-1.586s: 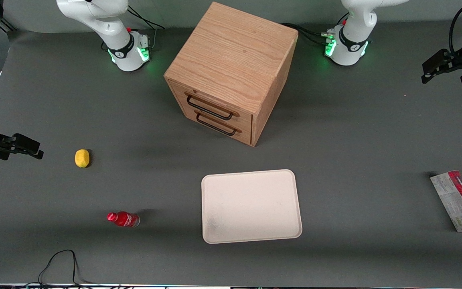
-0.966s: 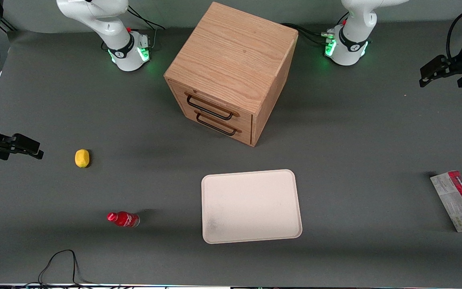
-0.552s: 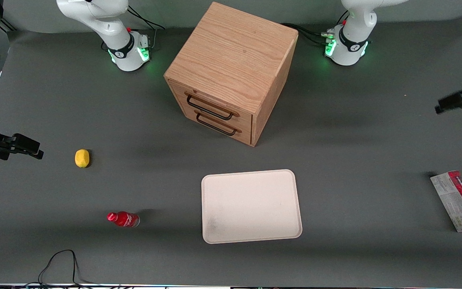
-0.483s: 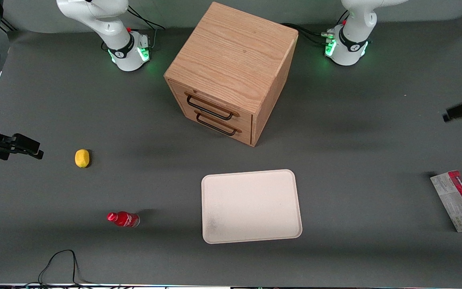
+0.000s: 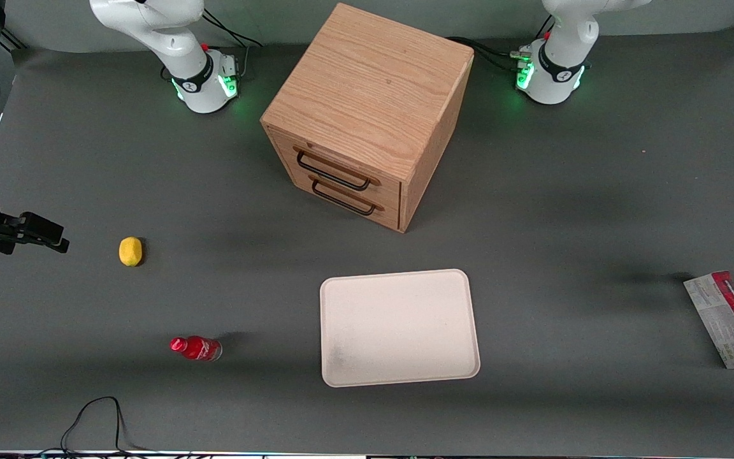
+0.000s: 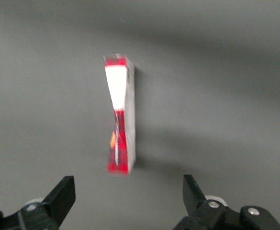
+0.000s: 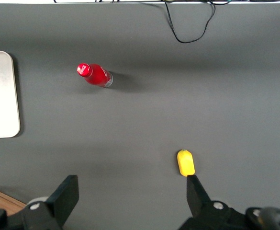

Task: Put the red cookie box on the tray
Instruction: 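Close the left gripper on the cookie box's red end and lift it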

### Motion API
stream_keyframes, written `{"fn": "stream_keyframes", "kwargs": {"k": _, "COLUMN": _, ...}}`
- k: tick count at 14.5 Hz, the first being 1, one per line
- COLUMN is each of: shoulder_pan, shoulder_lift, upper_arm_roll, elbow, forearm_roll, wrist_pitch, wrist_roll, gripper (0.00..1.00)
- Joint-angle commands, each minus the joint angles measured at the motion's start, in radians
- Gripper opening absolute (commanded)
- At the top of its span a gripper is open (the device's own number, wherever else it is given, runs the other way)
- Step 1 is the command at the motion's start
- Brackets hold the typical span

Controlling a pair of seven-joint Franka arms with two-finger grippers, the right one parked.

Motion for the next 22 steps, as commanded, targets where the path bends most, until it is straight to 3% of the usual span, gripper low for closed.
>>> {"fn": "stream_keyframes", "kwargs": {"k": 1, "shoulder_pan": 0.0, "shoulder_lift": 0.133, "upper_arm_roll": 0.044, "elbow": 0.076, "forearm_roll": -0.009, "wrist_pitch": 0.096, "wrist_roll": 0.034, "gripper": 1.0}}
{"fn": "stream_keyframes", "kwargs": {"k": 7, "shoulder_pan": 0.061, "shoulder_lift": 0.293, "upper_arm_roll": 0.042, "elbow": 0.064, "forearm_roll": -0.062, "wrist_pitch": 0.235, "wrist_roll": 0.044, "gripper": 1.0}}
{"fn": "stream_keyframes", "kwargs": {"k": 10, "shoulder_pan": 0.063, "shoulder_lift": 0.331, "upper_arm_roll": 0.042, "elbow": 0.047, "forearm_roll": -0.155, "wrist_pitch": 0.239, "wrist_roll": 0.044, "gripper": 0.96}}
{"fn": "stream_keyframes", "kwargs": {"k": 11, "shoulder_pan": 0.061, "shoulder_lift": 0.342, "upper_arm_roll": 0.042, "elbow": 0.049, "forearm_roll": -0.158, "wrist_pitch": 0.248, "wrist_roll": 0.044, "gripper": 0.82}}
{"fn": "stream_keyframes", "kwargs": {"k": 12, "shoulder_pan": 0.061, "shoulder_lift": 0.345, "upper_arm_roll": 0.042, "elbow": 0.049, "forearm_roll": -0.157, "wrist_pitch": 0.258, "wrist_roll": 0.045, "gripper": 0.61}}
{"fn": "stream_keyframes", "kwargs": {"k": 13, "shoulder_pan": 0.056, "shoulder_lift": 0.347, "upper_arm_roll": 0.042, "elbow": 0.052, "forearm_roll": -0.152, "wrist_pitch": 0.256, "wrist_roll": 0.045, "gripper": 0.33}}
{"fn": "stream_keyframes", "kwargs": {"k": 14, "shoulder_pan": 0.053, "shoulder_lift": 0.347, "upper_arm_roll": 0.042, "elbow": 0.052, "forearm_roll": -0.149, "wrist_pitch": 0.256, "wrist_roll": 0.048, "gripper": 0.22}}
{"fn": "stream_keyframes", "kwargs": {"k": 15, "shoulder_pan": 0.049, "shoulder_lift": 0.345, "upper_arm_roll": 0.042, "elbow": 0.052, "forearm_roll": -0.145, "wrist_pitch": 0.252, "wrist_roll": 0.048, "gripper": 0.0}}
{"fn": "stream_keyframes", "kwargs": {"k": 17, "shoulder_pan": 0.046, "shoulder_lift": 0.345, "upper_arm_roll": 0.042, "elbow": 0.05, "forearm_roll": -0.099, "wrist_pitch": 0.261, "wrist_roll": 0.076, "gripper": 0.0}}
{"fn": "stream_keyframes", "kwargs": {"k": 22, "shoulder_pan": 0.03, "shoulder_lift": 0.328, "upper_arm_roll": 0.042, "elbow": 0.057, "forearm_roll": -0.065, "wrist_pitch": 0.238, "wrist_roll": 0.08, "gripper": 0.0}}
